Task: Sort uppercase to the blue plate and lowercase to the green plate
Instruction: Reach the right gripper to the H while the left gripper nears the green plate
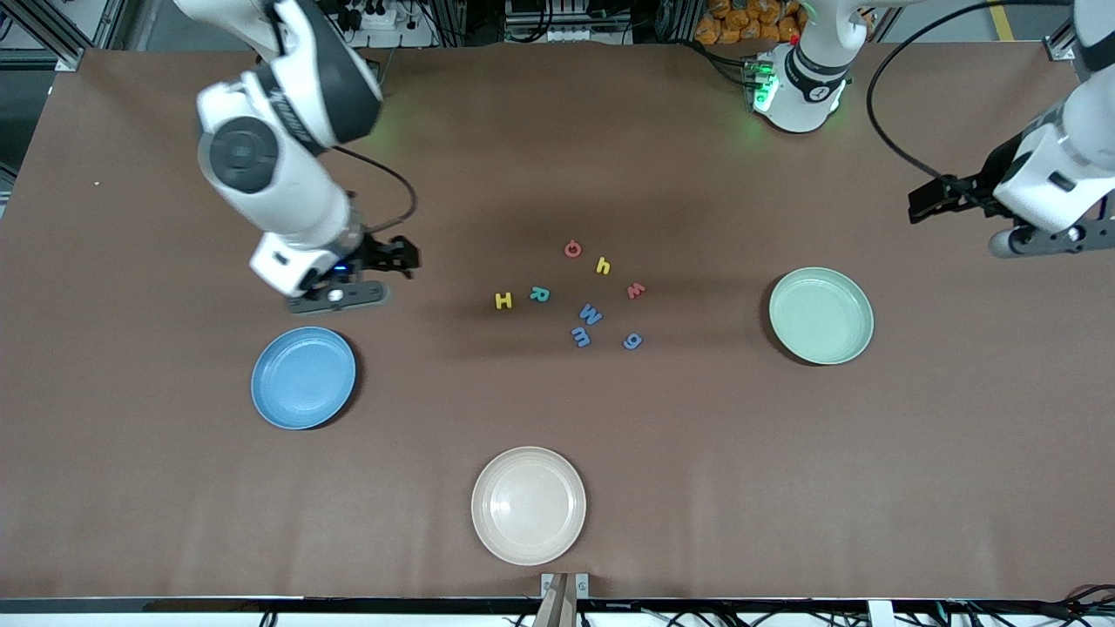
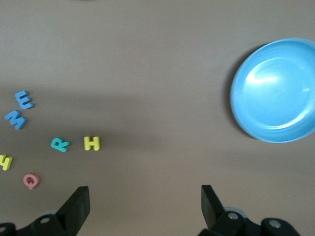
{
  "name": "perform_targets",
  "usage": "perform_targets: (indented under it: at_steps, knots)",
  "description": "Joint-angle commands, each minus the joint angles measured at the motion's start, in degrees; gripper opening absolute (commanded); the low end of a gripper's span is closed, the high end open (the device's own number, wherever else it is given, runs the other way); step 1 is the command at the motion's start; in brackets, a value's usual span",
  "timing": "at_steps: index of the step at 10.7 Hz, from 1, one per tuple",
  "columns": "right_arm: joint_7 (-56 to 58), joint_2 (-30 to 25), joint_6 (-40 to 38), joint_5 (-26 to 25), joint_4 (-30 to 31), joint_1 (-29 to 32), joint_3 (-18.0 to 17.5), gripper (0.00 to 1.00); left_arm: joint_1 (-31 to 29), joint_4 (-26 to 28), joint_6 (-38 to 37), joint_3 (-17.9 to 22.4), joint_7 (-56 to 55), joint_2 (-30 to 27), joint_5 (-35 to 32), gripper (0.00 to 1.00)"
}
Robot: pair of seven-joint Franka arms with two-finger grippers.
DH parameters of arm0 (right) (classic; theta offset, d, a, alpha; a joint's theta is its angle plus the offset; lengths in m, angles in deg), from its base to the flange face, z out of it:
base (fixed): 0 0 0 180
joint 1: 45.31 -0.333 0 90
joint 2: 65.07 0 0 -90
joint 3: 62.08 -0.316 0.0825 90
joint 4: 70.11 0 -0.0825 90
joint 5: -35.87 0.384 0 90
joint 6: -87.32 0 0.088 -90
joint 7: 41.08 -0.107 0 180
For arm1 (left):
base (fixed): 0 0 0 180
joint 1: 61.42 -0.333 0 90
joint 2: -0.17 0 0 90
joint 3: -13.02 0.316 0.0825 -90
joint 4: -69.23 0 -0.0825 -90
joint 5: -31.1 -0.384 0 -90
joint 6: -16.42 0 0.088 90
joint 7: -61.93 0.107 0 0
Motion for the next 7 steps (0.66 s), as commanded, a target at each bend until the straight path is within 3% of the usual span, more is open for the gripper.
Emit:
perform_targets:
  at_steps: [1,3,7]
  knots:
    - [-7.8,2.9,6.9,0.3,2.9,-2.4,-2.8,1.00,-0.6,5.0,4.8,-0.2,0.0,-0.9,0.9,1.00]
    - [-13.1,6.4,16.9,0.3,6.2,-6.1,-2.8,1.00,-0.8,8.0,8.6,0.0,1.9,-0.2,0.6,1.00]
    - [-17.8,12.3,24.0,-3.3,7.3,-9.7,-2.8,0.98,-0.7,10.7,13.0,0.0,2.0,1.4,0.6,1.00]
